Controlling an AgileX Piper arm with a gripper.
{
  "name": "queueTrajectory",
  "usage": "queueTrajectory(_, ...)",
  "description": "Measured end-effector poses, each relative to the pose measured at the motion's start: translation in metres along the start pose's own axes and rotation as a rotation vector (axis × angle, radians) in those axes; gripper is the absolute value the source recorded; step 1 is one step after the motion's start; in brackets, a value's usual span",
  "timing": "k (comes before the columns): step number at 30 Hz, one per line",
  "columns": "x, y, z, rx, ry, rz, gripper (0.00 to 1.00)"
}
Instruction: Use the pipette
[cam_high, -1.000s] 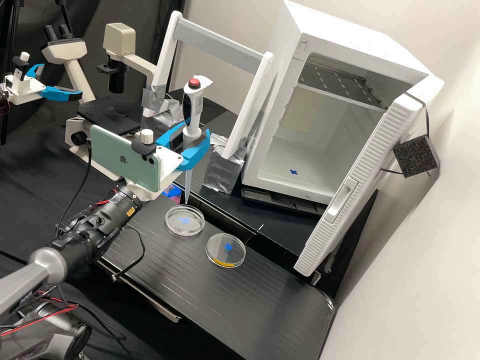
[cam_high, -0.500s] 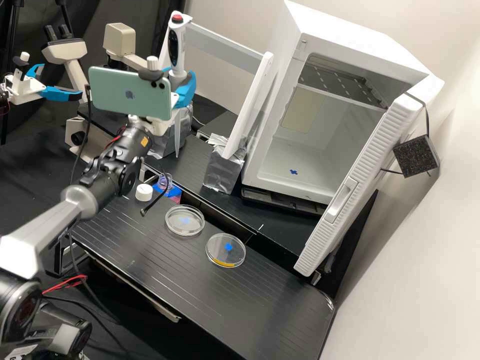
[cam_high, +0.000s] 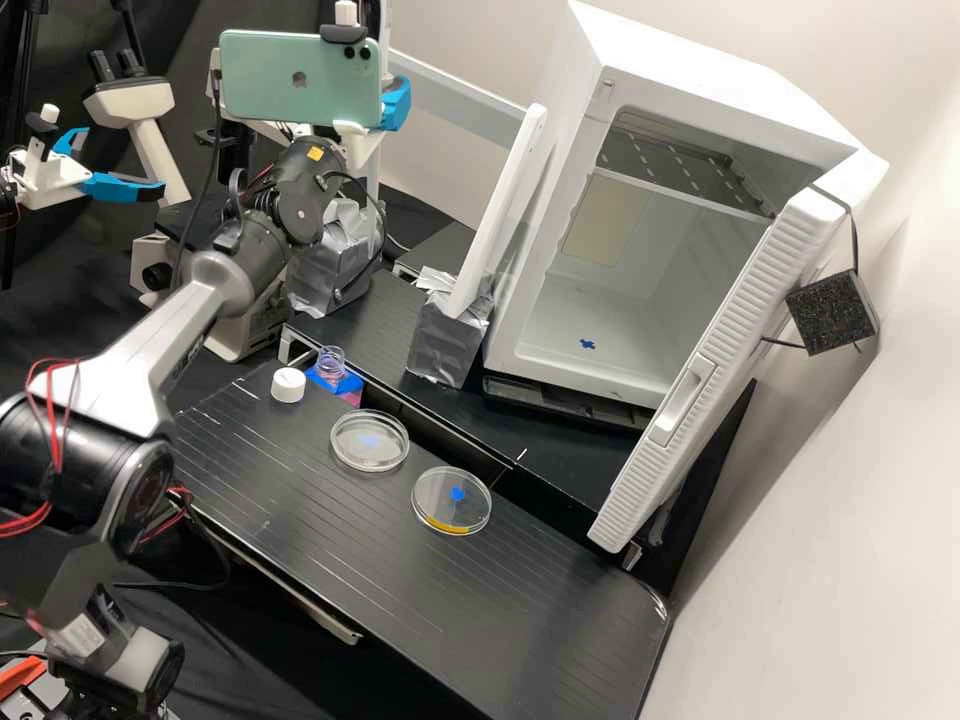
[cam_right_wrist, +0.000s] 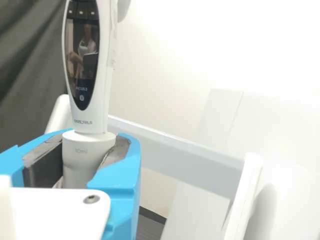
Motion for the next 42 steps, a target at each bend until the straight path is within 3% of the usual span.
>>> queueTrajectory(2, 0.012, 0.001, 0.003, 0.025, -0.052, -0.007, 0.00)
queueTrajectory(3, 0.020, 0.002, 0.005, 0.010, -0.085, -0.021, 0.00)
queueTrajectory(4, 0.026, -0.001, 0.010, 0.046, -0.120, -0.048, 0.00)
queueTrajectory(6, 0.035, -0.001, 0.014, 0.060, -0.153, -0.104, 0.00)
queueTrajectory(7, 0.040, -0.004, 0.018, 0.031, -0.156, -0.141, 0.00)
queueTrajectory(8, 0.045, -0.007, 0.020, 0.073, -0.151, -0.180, 0.00)
queueTrajectory(9, 0.049, -0.009, 0.020, 0.096, -0.139, -0.214, 0.00)
queueTrajectory(13, 0.060, -0.017, 0.028, 0.150, -0.121, -0.288, 0.00)
queueTrajectory(32, 0.055, -0.002, 0.036, 0.170, -0.136, -0.245, 0.00)
queueTrajectory(42, 0.063, -0.010, 0.045, 0.183, -0.172, -0.262, 0.00)
